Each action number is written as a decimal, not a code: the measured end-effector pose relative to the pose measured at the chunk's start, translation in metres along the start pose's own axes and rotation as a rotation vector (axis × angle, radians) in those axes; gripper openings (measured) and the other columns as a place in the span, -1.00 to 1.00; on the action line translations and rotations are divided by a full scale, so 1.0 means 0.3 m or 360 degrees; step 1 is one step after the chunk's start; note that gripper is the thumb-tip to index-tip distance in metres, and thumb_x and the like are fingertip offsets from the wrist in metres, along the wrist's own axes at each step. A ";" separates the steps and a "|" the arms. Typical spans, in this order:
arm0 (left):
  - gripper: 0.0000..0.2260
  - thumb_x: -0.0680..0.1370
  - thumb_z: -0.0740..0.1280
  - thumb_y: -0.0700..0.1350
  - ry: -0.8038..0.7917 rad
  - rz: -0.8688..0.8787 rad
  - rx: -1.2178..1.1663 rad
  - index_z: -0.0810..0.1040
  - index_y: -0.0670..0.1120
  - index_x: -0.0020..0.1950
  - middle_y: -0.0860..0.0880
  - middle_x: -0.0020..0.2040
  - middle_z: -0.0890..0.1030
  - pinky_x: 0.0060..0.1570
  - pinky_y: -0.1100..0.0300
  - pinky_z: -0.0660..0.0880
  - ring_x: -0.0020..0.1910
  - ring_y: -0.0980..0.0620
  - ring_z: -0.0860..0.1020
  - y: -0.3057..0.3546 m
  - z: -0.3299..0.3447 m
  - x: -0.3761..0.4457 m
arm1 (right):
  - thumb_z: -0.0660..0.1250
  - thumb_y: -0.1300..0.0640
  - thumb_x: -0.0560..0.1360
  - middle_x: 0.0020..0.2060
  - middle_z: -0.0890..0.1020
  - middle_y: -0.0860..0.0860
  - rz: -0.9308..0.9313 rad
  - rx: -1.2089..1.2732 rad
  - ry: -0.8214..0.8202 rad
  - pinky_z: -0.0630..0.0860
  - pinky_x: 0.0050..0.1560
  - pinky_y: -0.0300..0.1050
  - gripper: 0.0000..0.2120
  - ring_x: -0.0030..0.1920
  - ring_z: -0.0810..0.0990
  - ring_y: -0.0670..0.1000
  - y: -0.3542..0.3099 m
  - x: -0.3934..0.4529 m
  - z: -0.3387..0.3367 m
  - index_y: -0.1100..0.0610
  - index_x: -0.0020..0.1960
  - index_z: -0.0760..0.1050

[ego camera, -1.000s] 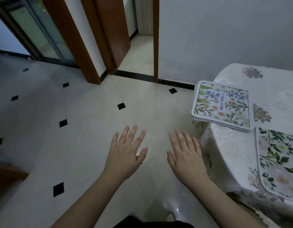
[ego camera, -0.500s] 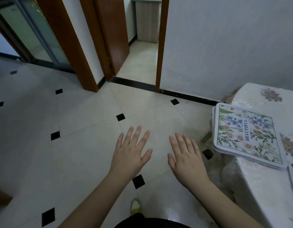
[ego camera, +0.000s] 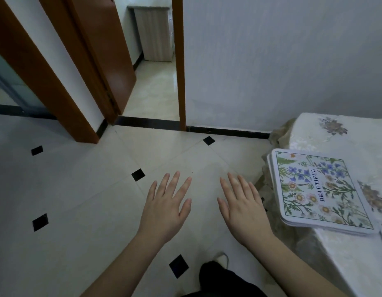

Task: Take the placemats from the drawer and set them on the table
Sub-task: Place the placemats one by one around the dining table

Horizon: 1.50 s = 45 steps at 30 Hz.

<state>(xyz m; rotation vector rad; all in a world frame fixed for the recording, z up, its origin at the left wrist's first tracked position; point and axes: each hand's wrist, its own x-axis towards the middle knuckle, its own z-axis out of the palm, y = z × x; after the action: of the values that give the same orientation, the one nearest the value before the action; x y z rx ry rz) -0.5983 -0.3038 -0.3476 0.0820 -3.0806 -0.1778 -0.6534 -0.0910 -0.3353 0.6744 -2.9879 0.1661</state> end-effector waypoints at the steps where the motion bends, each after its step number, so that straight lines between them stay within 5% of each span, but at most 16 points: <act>1: -0.51 0.65 -0.01 0.17 -0.0003 0.0011 -0.0004 0.20 0.11 0.58 -0.05 0.53 0.36 0.42 -0.05 0.09 0.51 -0.11 0.33 0.004 0.006 0.043 | -0.02 -0.09 0.62 0.43 0.41 0.13 0.0019 0.0008 0.0003 0.17 0.42 0.11 -0.47 0.43 0.37 0.17 0.019 0.033 0.008 0.12 0.47 0.36; 12: -0.48 0.65 -0.10 0.22 -0.0137 0.0138 0.0027 0.09 0.13 0.60 -0.03 0.59 0.25 0.46 0.01 -0.09 0.57 -0.08 0.20 0.148 0.041 0.551 | -0.02 -0.10 0.61 0.45 0.39 0.13 0.0161 0.0117 0.0042 0.09 0.44 0.06 -0.46 0.45 0.35 0.16 0.288 0.409 0.033 0.11 0.50 0.31; 21: -0.47 0.66 -0.16 0.25 -0.0151 0.0354 0.0117 0.11 0.12 0.61 -0.05 0.57 0.29 0.52 -0.04 0.06 0.55 -0.09 0.25 0.221 0.088 0.849 | 0.00 -0.10 0.59 0.45 0.39 0.12 0.0378 0.0131 -0.0026 0.13 0.44 0.09 -0.46 0.44 0.35 0.16 0.450 0.546 0.088 0.11 0.49 0.31; 37: -0.51 0.63 0.06 0.14 -0.0078 0.1212 0.0024 0.40 0.03 0.51 -0.10 0.47 0.45 0.42 -0.10 0.17 0.46 -0.15 0.40 0.207 0.157 1.477 | 0.04 -0.09 0.57 0.39 0.47 0.09 0.1112 -0.0006 0.0033 0.18 0.39 0.08 -0.48 0.40 0.42 0.16 0.499 0.856 0.138 0.10 0.43 0.42; 45: -0.53 0.64 0.07 0.10 -0.0121 0.1681 -0.0099 0.35 0.01 0.53 -0.15 0.48 0.42 0.38 -0.17 0.35 0.45 -0.18 0.40 0.385 0.209 1.638 | 0.03 -0.08 0.58 0.44 0.41 0.08 0.1536 -0.0050 0.0105 0.11 0.46 0.06 -0.47 0.44 0.36 0.16 0.557 0.847 0.114 0.09 0.48 0.34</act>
<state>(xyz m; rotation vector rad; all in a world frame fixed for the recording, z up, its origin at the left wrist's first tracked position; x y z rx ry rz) -1.0976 -0.2097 -0.3708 -1.4995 -2.7135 -0.2063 -0.9560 -0.0528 -0.3598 -0.7939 -2.9477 0.1753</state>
